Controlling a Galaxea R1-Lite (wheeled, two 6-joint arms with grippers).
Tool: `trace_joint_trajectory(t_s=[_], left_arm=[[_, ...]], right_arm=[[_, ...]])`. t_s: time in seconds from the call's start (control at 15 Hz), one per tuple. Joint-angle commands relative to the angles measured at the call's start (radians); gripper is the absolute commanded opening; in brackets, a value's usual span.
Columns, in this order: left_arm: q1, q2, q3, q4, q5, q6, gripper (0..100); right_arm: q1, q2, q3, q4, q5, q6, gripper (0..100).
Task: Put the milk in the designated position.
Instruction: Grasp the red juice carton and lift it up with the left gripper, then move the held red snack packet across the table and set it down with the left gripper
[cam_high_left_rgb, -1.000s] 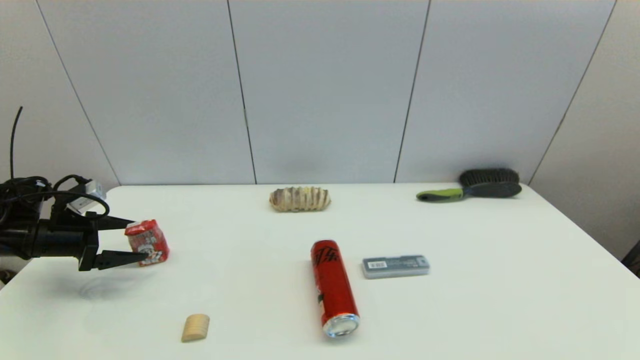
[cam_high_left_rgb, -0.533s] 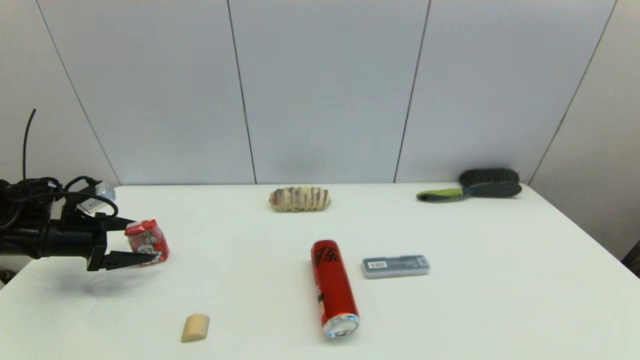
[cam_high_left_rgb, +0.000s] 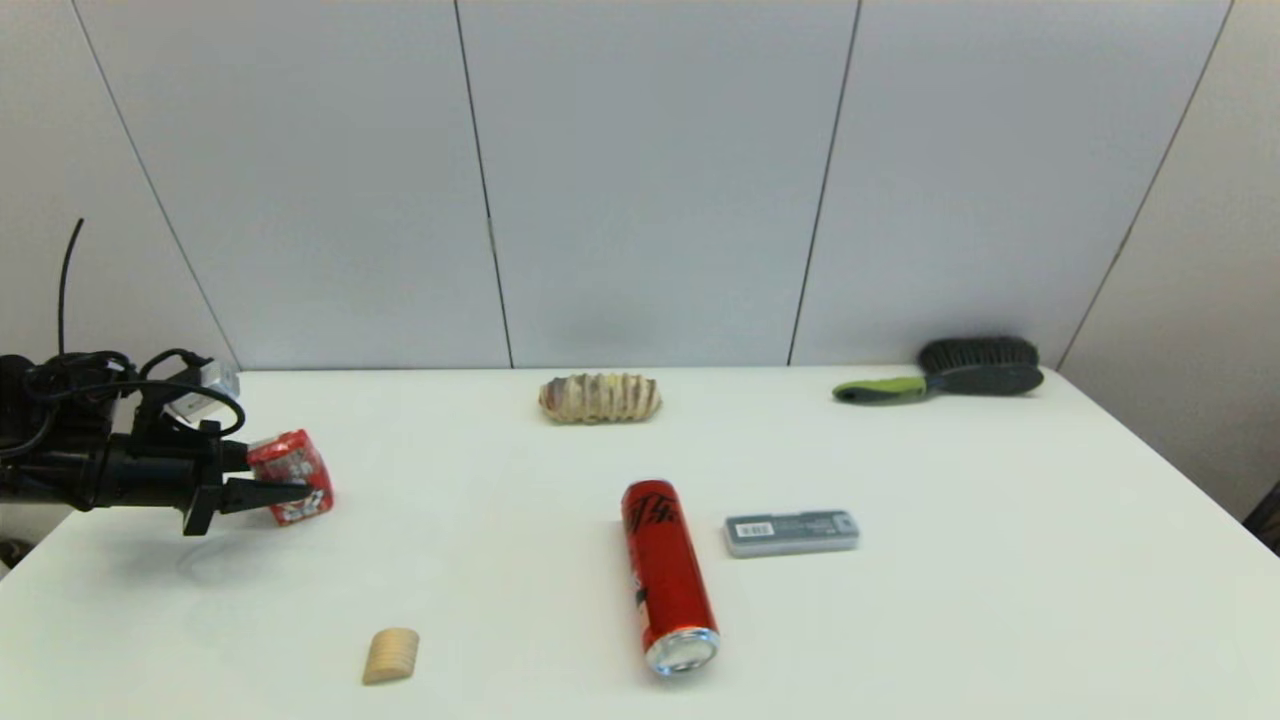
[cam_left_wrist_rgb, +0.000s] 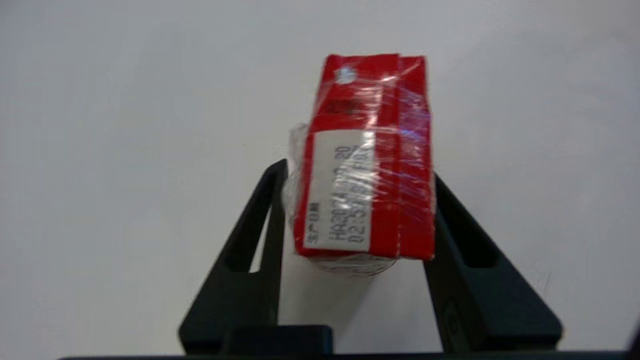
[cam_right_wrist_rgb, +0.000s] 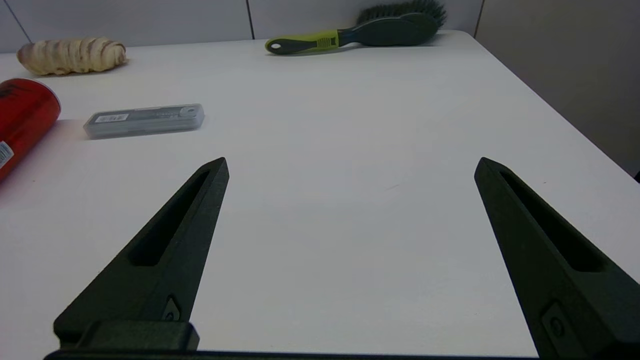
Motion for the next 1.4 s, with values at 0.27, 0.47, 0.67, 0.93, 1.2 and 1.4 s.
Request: trace_joint_trajectory(t_s=[0.27, 0.47, 0.67, 0.93, 1.2, 1.4], left_arm=[[-0.001, -0.029, 0.006, 0.007, -0.007, -0.006, 0], [-0.016, -0.091, 0.012, 0.010, -0.008, -0.039, 0], [-0.127, -0.203, -0.008, 0.008, -0.010, -0.217, 0], [-0.366, -0.295, -0.065, 0.005, -0.005, -0.411, 0], [-0.584, -0.286, -0.188, 0.004, 0.104, -0.492, 0], [-0.730, -0.213, -0.318, -0.016, 0.159, -0.536, 0]], right_arm=[[0.000, 0.001, 0.000, 0.000, 0.000, 0.000, 100], [0.000, 0.000, 0.000, 0.000, 0.000, 0.000, 100], [0.000, 0.000, 0.000, 0.000, 0.000, 0.000, 100], [0.000, 0.001, 0.000, 0.000, 0.000, 0.000, 100], [-0.001, 0.001, 0.000, 0.000, 0.000, 0.000, 100], [0.000, 0.001, 0.000, 0.000, 0.000, 0.000, 100]])
